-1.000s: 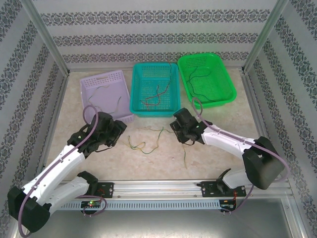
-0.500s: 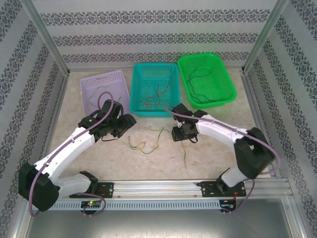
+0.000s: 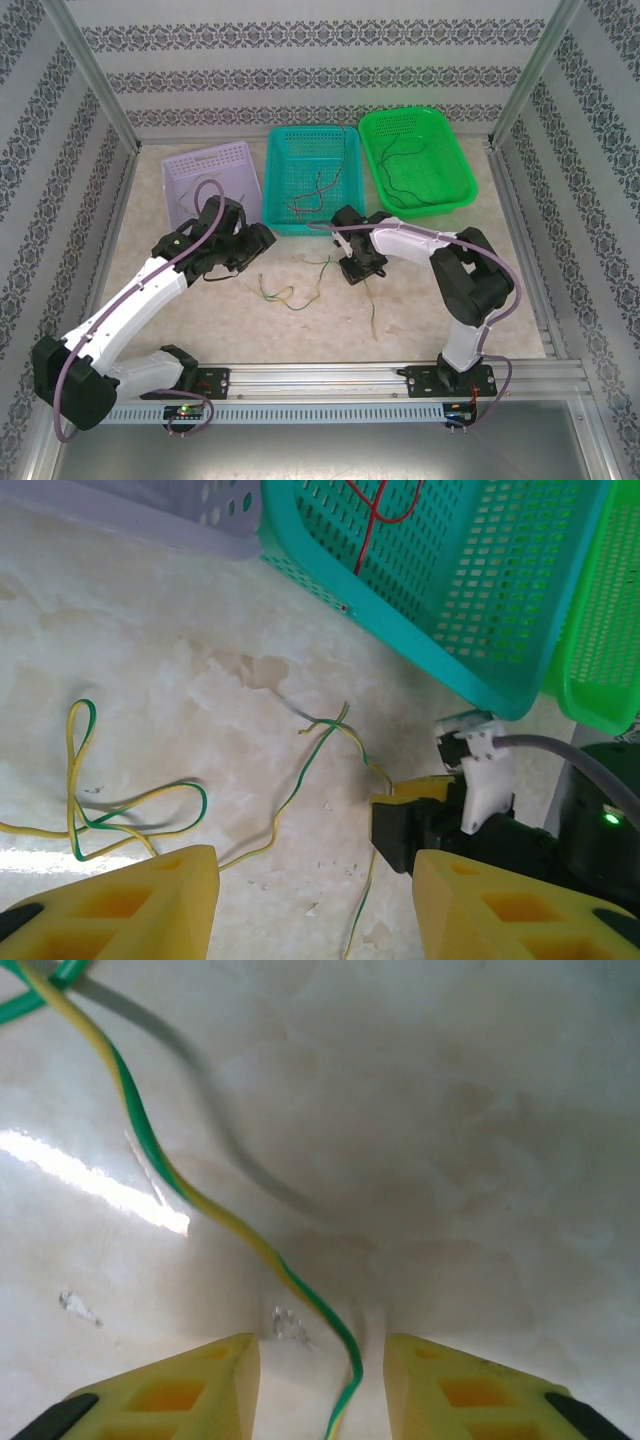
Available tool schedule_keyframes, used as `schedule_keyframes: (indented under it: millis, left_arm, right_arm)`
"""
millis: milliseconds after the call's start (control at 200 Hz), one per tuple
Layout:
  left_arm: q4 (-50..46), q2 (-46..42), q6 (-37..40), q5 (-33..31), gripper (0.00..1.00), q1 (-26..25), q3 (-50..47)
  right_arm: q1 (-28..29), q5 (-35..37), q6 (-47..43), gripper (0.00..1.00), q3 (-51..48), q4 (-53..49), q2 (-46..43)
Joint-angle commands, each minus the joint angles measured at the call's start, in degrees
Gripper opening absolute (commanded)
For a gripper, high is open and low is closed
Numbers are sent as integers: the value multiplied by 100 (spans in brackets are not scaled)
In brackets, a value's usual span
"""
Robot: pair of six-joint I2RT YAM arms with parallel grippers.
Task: Untangle the cables
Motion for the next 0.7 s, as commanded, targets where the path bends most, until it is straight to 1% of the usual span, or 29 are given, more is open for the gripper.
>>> schedule_keyframes:
  millis: [0, 75, 135, 235, 325, 495, 624, 694]
  left_arm:
    - [-198, -147, 31, -130, 54, -67, 39]
    - [-198, -184, 14, -158, 54, -64, 38]
    - [-198, -219, 10, -185, 54, -65, 64]
    - [-233, -280, 26, -250, 54, -64, 125]
    - [-298, -314, 38, -284, 54, -66, 173]
    - [-339, -386, 22, -288, 54, -63, 232]
    - [-183, -361, 33, -200, 55, -65, 349]
    - [78, -336, 57, -89, 55, -77, 419]
  right_arm:
    - [-2, 80, -131, 33, 245, -244, 291]
    - [11, 74, -138, 31, 335, -320, 429]
    - [11, 81, -149, 27, 389, -382, 514]
    - [68, 128, -206, 13, 328, -355, 407]
    - [142, 232, -230, 0, 87, -239, -50]
    - [200, 214, -286, 0, -210, -385, -1266]
    - [137, -102, -292, 0, -208, -543, -2163]
    - [-7, -369, -193, 0, -125, -519, -2552]
